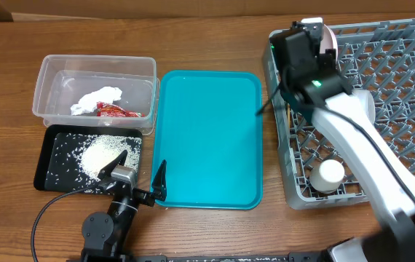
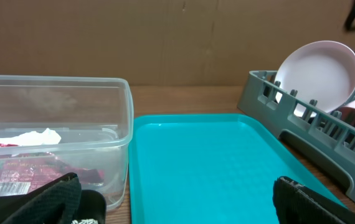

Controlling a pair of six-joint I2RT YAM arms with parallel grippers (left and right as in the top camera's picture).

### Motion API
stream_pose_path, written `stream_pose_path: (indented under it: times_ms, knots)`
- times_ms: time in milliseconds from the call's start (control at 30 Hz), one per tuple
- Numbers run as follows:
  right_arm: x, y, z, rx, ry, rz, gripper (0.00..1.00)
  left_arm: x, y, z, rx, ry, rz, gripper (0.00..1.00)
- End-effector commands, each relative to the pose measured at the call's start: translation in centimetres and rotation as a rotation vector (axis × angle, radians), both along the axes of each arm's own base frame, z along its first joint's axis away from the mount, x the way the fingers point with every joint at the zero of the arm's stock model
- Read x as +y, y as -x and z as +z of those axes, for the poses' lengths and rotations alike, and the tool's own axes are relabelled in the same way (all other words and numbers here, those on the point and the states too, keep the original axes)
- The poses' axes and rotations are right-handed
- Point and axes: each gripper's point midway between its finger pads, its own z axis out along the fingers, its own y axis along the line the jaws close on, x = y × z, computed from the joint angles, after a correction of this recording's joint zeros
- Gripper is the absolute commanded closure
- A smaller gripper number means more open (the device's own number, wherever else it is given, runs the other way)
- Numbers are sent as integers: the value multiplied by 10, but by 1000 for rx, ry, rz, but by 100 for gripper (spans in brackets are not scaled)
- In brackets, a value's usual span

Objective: Sort waste into correct bins and load items into the dishwasher

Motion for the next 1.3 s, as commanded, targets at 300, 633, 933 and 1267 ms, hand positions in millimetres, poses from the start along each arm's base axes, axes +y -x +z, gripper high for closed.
stream_pose_path:
  times_ms: [300,633,933,1267]
  knots:
    - [126,167,143,-83,-725,802,0,0,0,0,-6,8,-2,0]
    - [92,217,128,-1,-683,745,0,0,0,0,-6,8,-2,0]
    - [16,226,152,-238,-390,569,0,0,0,0,-6,8,-2,0]
    - [-27,210,135,-537,-348,417,0,0,0,0,-5,8,-2,0]
